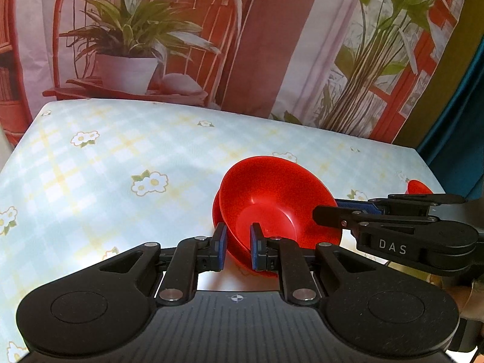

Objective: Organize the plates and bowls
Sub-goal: 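Open both grippers and withdraw them from the nested red bowls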

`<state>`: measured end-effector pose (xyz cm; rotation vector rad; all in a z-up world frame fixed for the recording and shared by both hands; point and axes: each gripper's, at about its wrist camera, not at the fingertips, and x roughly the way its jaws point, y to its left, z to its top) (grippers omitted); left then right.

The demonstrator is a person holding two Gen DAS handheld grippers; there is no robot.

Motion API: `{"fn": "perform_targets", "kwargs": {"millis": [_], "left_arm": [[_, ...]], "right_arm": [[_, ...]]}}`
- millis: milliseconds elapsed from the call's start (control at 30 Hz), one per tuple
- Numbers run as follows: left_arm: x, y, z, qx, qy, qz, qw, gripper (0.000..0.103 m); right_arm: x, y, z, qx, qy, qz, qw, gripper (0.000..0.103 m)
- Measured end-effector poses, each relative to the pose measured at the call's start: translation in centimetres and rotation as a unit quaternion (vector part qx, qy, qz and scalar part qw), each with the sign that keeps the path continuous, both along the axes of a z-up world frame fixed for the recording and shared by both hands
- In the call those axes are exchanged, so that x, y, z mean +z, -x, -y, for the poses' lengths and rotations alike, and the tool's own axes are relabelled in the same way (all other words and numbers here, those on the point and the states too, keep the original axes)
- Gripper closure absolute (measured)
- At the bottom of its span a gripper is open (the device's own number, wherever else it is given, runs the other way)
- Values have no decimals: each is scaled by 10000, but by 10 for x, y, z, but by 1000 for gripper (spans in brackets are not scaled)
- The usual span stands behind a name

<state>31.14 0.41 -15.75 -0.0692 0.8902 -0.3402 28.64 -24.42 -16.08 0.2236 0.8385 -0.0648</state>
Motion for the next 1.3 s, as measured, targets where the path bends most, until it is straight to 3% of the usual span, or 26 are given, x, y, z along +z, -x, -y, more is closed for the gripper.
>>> {"fn": "perform_targets", "kwargs": {"millis": [167,467,700,967,1300], "left_arm": [[0,1,0,77,-85,38,9999,79],[18,3,7,80,-108,213,9997,79],[31,5,39,-166,-148,340,9992,79],[38,4,88,-455,-74,387,9982,79],[33,0,143,-752,-95,321,9966,79]], "right_arm": [[-1,1,0,-19,31,-7,10000,84],[3,14,11,-129,54,133,9998,84],[20,35,31,-67,318,336,9989,84],[45,75,83,-358,463,582,9966,82],[45,118,157,-965,527,610,9921,82]]}}
